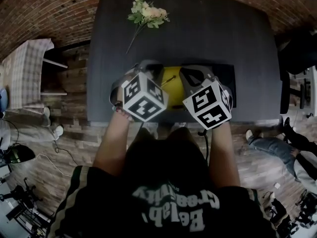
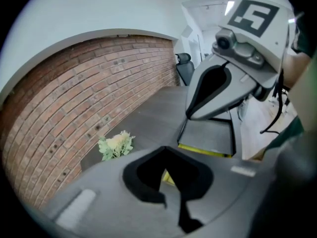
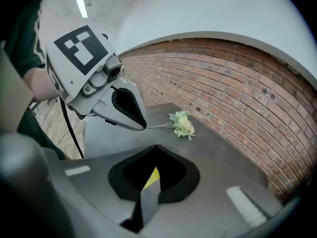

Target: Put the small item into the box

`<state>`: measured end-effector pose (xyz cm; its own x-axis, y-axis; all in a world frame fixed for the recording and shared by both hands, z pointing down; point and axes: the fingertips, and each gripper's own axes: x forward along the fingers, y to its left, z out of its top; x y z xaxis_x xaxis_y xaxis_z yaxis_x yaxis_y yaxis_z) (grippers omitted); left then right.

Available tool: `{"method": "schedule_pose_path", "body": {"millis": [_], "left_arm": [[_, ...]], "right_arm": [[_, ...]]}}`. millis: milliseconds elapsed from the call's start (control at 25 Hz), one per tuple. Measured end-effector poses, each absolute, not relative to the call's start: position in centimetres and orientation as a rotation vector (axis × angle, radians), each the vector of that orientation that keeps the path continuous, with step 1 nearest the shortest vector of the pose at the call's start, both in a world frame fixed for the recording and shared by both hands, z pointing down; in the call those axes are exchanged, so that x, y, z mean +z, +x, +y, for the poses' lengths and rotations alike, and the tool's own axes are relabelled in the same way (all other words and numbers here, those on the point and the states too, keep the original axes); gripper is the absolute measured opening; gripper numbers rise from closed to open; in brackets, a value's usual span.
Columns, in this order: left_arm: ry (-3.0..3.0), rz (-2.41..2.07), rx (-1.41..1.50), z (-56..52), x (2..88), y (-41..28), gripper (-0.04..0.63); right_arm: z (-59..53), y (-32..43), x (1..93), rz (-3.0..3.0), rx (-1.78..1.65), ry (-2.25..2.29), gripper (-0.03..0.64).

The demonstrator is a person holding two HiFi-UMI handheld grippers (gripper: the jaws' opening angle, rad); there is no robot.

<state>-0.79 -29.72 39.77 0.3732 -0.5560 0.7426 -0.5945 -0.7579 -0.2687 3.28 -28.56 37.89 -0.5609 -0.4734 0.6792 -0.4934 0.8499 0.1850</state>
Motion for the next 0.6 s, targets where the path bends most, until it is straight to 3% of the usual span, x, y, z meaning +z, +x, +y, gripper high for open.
{"method": "schedule_pose_path", "body": {"millis": [600], "left_arm": [[2.702,-1.121,1.323,-28.3,33.4,-1.8,0.003]], "right_arm": [[-27.2,2.2,33.3,-2.262,-0.048,0.769,0.006]]}}
